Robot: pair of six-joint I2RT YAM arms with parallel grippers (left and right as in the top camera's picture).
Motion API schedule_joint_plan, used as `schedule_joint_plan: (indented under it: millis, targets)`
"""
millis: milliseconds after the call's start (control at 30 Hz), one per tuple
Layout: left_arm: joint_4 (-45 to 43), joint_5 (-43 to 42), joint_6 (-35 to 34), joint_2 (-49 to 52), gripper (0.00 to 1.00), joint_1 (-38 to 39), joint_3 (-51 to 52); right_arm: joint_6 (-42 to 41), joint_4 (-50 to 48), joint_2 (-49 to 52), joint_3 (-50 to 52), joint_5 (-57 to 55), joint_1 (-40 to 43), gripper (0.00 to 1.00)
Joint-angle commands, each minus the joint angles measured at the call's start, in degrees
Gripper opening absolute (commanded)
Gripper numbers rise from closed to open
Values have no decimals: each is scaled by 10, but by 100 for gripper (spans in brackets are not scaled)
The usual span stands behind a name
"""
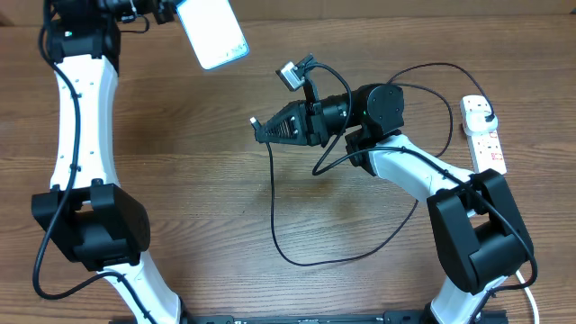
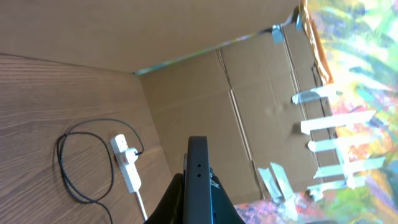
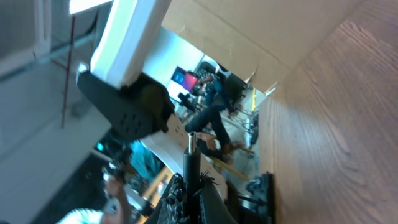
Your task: Plug charger to phone and switch on socket
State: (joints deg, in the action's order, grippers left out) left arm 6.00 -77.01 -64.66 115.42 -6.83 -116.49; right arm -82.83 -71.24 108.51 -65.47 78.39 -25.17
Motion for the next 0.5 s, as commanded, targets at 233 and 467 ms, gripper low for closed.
schedule_joint_plan:
  millis: [233, 467]
  targets:
    - [-2, -21, 64, -9, 4, 57, -6, -72, -3, -1, -3, -75, 2, 4]
    - [-2, -21, 64, -9, 4, 61, -5, -72, -41, -1, -3, -113, 11, 4]
